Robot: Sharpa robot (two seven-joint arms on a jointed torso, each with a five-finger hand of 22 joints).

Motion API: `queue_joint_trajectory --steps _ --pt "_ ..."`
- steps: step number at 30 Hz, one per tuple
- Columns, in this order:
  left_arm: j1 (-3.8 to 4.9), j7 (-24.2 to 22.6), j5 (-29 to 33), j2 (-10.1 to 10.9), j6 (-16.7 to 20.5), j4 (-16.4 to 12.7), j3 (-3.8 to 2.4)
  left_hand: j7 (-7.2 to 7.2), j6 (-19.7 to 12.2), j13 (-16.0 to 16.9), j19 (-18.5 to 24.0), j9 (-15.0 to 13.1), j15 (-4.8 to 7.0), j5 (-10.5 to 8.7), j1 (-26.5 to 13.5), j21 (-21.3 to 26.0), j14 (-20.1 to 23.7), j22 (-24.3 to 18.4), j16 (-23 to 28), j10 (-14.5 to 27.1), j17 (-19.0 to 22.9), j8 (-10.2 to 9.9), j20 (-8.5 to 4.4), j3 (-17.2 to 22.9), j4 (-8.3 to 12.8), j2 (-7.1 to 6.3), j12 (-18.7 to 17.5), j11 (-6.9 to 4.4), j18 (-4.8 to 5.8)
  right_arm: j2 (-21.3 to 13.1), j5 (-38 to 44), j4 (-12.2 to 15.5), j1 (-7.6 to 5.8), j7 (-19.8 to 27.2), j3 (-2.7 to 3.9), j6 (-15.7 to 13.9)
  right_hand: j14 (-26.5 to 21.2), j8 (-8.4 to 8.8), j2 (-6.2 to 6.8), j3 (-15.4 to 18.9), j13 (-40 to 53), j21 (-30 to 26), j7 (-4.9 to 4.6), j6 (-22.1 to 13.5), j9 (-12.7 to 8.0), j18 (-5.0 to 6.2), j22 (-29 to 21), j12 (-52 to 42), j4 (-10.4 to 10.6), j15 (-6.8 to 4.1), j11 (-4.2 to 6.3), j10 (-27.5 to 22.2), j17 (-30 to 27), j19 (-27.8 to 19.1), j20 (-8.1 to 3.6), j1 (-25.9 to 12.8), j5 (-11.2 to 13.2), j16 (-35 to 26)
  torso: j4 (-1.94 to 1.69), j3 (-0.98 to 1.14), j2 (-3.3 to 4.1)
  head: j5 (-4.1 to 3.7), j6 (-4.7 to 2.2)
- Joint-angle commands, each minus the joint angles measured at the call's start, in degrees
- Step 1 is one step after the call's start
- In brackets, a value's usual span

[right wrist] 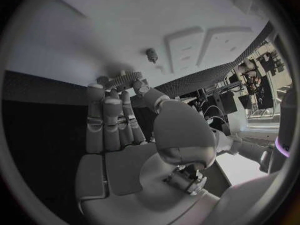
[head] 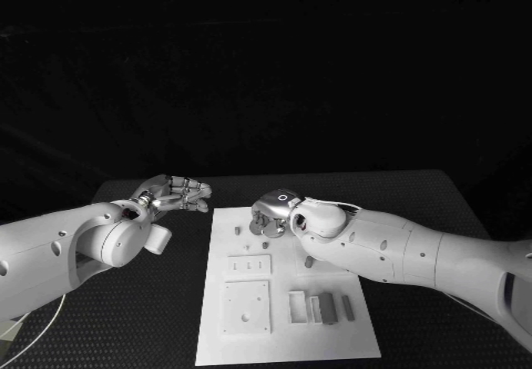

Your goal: Assemble the parts on the task board

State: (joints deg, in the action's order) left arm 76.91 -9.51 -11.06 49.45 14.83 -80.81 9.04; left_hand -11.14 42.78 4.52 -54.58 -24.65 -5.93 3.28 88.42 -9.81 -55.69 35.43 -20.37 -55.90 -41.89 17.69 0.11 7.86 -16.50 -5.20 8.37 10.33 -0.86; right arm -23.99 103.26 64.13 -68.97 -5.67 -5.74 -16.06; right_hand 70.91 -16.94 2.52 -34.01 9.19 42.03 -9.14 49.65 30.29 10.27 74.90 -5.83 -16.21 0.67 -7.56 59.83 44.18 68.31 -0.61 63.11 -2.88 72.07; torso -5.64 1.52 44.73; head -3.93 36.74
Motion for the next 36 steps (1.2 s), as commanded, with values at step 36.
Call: queue_joint_trajectory --steps 36 --pt "0.08 -0.6 -0.1 0.6 0.0 0.4 -0.04 -1.01 -0.4 -0.1 -0.3 0.1 0.12 -0.2 -0.5 0.4 -0.5 0.1 0.4 0.0 -0.3 -0.2 -0.03 0.4 -0.1 -0.17 -0.3 0.45 -1.13 -6.8 -6.6 7.7 -0.31 2.4 1.98 -14.3 0.3 0.71 2.24 -0.2 0.2 0.6 -0.49 -0.6 -0.9 4.73 1.1 -0.5 -0.3 0.17 0.24 3.2 -0.3 1.1 -0.71 1.2 0.1 0.9 0.24 0.11 -0.12 -0.24 -0.84"
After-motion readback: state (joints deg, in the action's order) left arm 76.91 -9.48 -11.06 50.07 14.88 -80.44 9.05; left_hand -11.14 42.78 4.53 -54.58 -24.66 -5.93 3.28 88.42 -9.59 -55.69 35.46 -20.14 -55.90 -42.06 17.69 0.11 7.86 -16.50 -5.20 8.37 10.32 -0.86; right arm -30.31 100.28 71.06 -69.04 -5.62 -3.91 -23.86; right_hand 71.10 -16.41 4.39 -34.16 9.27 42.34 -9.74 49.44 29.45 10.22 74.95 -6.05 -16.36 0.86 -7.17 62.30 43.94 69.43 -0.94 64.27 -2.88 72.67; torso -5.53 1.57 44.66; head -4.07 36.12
